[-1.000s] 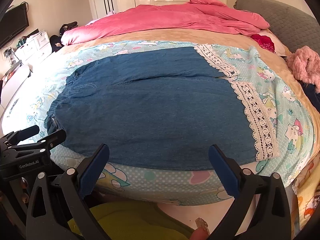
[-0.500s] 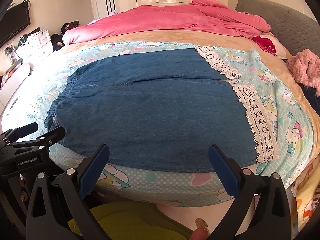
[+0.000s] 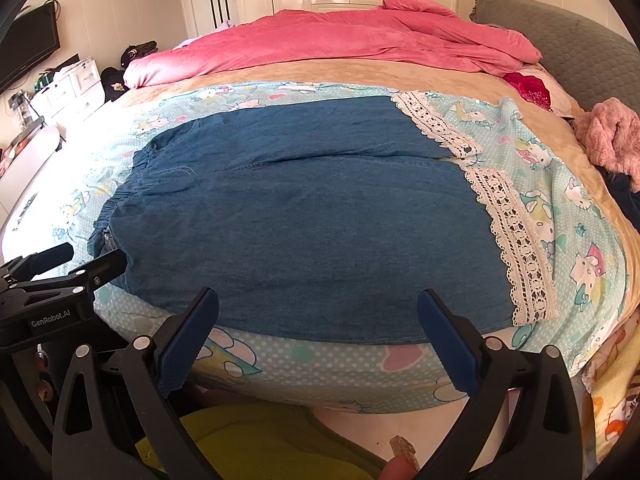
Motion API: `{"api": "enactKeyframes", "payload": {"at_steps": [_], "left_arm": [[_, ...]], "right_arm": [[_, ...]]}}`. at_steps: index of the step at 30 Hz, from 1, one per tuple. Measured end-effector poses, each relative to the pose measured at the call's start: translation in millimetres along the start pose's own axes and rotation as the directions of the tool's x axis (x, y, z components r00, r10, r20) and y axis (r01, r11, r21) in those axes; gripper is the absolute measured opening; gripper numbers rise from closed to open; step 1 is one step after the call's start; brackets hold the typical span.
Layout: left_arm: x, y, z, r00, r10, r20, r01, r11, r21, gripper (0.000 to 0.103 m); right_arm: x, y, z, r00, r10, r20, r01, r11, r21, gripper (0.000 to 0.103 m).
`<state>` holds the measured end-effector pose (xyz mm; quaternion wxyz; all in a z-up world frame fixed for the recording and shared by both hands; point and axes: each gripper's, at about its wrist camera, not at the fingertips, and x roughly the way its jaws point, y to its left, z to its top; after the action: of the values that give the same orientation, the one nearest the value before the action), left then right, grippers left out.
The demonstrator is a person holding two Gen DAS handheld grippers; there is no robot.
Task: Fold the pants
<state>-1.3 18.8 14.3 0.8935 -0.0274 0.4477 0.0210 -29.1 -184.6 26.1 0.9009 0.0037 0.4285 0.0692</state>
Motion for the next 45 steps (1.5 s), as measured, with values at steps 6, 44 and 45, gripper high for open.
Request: {"api": "enactKeyframes", "payload": {"at_steps": [6, 44, 45], "left_arm": [[0, 0, 0, 1.0, 0.002, 0.002, -0.002, 1.0, -0.002, 0.095], [26, 64, 54, 0.998, 0.054, -0.02, -0.056, 0.99, -0.129, 0.095], [28, 67, 56, 0.998, 0.057, -0.022, -0.059, 0.99, -0.131, 0.095]], "right_arm": [[0, -1, 0, 1.0, -0.001, 0.001, 0.001, 1.0, 0.003, 0.099], [48, 4, 82, 0.998, 0.064, 0.011, -0.064, 0.998, 0.012, 0.099], [52, 7, 86, 0.998, 0.067, 0.012, -0.067, 0.998, 0.006, 0.099]]}}
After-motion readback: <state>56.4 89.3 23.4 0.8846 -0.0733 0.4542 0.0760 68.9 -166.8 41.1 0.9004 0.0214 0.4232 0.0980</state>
